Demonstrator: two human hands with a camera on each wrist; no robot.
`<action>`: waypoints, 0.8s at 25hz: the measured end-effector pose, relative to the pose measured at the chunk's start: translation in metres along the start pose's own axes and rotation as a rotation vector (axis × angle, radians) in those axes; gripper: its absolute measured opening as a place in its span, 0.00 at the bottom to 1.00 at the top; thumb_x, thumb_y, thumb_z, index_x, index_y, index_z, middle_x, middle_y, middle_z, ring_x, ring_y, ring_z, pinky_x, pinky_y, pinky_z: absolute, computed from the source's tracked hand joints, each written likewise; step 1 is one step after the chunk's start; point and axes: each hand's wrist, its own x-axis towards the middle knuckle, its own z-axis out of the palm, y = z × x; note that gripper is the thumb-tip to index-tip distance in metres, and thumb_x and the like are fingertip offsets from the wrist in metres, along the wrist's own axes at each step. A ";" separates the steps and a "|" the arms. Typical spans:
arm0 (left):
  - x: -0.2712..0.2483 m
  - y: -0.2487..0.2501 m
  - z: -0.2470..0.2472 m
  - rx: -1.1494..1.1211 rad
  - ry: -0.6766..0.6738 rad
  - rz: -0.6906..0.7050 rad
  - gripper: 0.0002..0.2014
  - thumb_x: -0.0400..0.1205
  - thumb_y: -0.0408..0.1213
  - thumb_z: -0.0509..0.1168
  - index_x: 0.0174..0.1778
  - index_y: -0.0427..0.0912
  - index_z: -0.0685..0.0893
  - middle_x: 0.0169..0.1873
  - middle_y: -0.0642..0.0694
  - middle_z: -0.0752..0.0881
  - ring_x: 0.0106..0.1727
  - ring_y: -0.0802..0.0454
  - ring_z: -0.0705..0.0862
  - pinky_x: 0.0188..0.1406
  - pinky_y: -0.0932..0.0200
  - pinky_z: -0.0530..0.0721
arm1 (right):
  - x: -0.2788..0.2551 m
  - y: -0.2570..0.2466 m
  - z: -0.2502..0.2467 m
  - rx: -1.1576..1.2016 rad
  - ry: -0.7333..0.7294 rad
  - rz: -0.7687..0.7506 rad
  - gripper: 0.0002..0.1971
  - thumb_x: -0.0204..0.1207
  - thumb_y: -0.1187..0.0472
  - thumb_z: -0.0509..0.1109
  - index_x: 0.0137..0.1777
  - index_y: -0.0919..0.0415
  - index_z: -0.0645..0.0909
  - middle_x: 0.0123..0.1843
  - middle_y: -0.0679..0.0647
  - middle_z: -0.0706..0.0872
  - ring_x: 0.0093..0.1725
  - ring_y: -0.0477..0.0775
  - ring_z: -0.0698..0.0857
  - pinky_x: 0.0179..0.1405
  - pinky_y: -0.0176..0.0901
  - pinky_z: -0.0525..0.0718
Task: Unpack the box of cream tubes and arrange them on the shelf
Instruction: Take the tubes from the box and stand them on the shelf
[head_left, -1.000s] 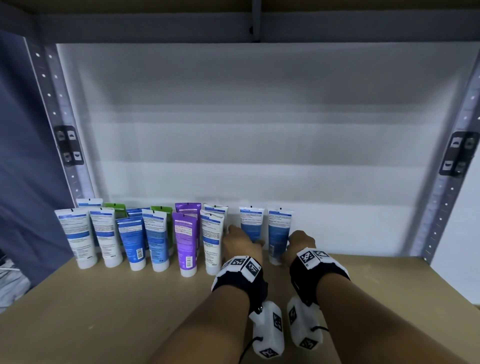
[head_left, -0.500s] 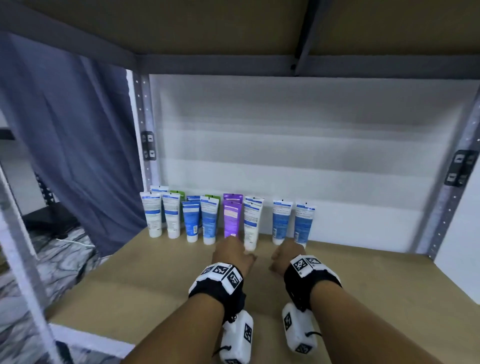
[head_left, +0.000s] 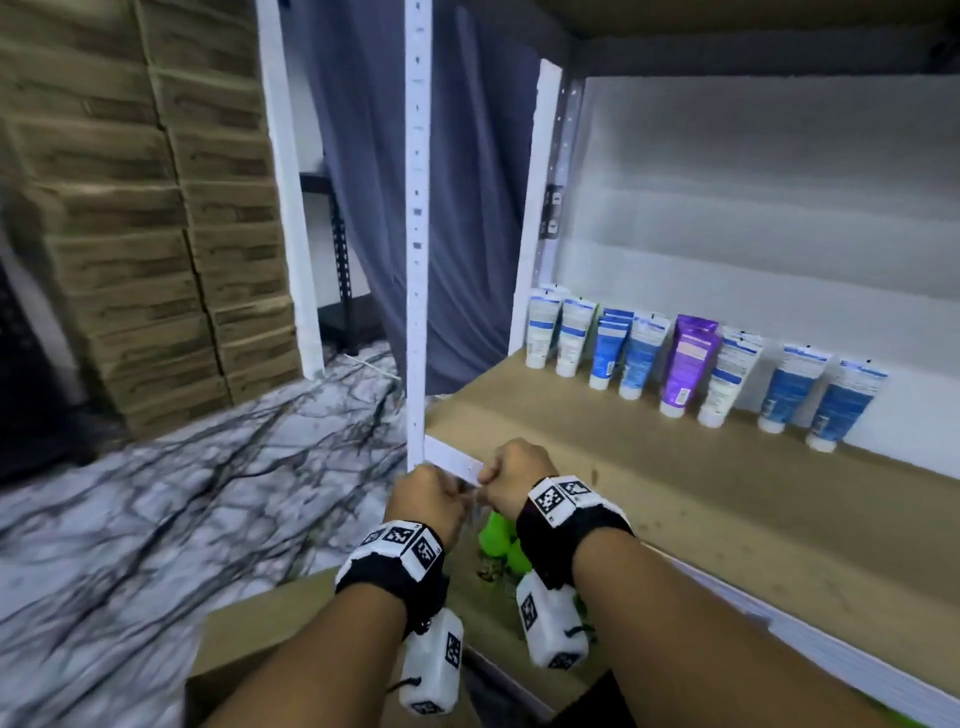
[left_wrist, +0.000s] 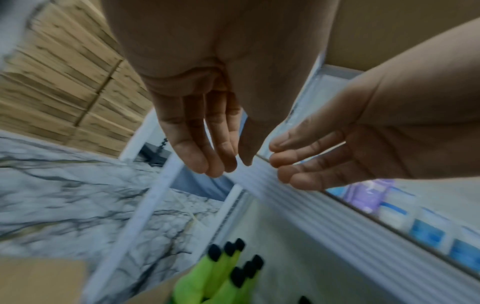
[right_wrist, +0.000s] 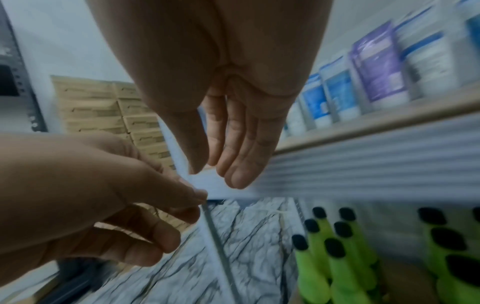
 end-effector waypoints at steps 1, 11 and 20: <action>-0.001 -0.026 -0.005 0.015 -0.005 -0.048 0.11 0.70 0.45 0.73 0.31 0.41 0.85 0.35 0.41 0.89 0.41 0.42 0.89 0.42 0.55 0.88 | 0.000 -0.009 0.023 -0.013 -0.033 -0.021 0.08 0.67 0.59 0.75 0.43 0.62 0.89 0.47 0.57 0.90 0.49 0.59 0.88 0.52 0.42 0.86; -0.038 -0.280 0.013 0.176 -0.068 -0.529 0.14 0.75 0.41 0.70 0.53 0.38 0.87 0.52 0.35 0.89 0.57 0.36 0.86 0.51 0.53 0.83 | 0.012 0.023 0.258 -0.175 -0.561 0.080 0.16 0.69 0.64 0.78 0.30 0.51 0.73 0.52 0.56 0.87 0.57 0.58 0.86 0.54 0.40 0.84; -0.041 -0.378 0.070 0.202 -0.132 -0.686 0.22 0.75 0.38 0.72 0.62 0.35 0.77 0.61 0.33 0.82 0.62 0.34 0.81 0.61 0.50 0.79 | 0.020 0.081 0.411 -0.416 -0.852 0.041 0.17 0.72 0.63 0.70 0.61 0.57 0.82 0.61 0.58 0.84 0.57 0.61 0.86 0.57 0.48 0.86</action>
